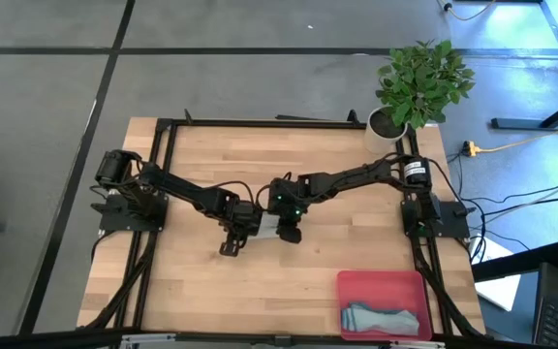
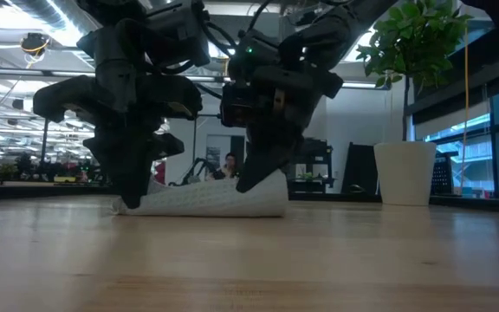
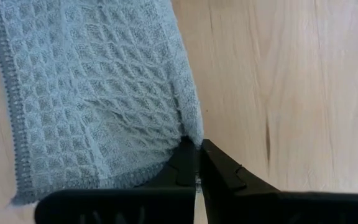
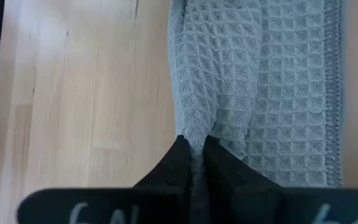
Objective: Roll microfiber towels into tight, uniform cylinder then place into a basket
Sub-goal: Roll the gray towel, then put the rolled gray towel into the bin
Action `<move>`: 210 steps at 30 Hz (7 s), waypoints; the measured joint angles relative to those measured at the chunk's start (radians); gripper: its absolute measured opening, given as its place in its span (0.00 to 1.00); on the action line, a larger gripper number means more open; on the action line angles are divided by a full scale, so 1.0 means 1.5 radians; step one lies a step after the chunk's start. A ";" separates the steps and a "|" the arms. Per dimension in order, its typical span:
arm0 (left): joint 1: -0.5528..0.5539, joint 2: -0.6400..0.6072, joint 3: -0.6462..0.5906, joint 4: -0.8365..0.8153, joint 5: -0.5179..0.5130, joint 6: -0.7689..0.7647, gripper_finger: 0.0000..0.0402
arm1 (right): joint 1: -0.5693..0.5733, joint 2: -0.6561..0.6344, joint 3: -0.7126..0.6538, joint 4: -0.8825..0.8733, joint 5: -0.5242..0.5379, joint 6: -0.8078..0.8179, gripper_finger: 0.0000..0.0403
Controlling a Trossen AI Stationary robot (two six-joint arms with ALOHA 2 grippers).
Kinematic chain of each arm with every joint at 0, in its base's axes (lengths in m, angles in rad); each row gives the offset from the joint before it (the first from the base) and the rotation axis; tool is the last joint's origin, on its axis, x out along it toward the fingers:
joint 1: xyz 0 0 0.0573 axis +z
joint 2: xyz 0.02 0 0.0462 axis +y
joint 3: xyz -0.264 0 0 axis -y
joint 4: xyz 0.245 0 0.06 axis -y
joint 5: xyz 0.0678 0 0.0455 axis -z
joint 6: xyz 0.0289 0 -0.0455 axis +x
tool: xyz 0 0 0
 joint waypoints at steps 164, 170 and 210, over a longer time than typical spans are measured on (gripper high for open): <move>0.109 -0.038 -0.043 0.066 -0.177 0.021 0.14 | -0.056 0.000 -0.001 0.001 0.160 -0.038 0.28; 0.109 -0.038 -0.043 0.067 -0.180 0.017 0.19 | -0.056 0.000 -0.001 0.002 0.165 -0.038 0.37; 0.109 -0.038 -0.042 0.071 -0.196 0.017 0.18 | -0.024 -0.020 0.160 -0.540 0.396 0.015 0.41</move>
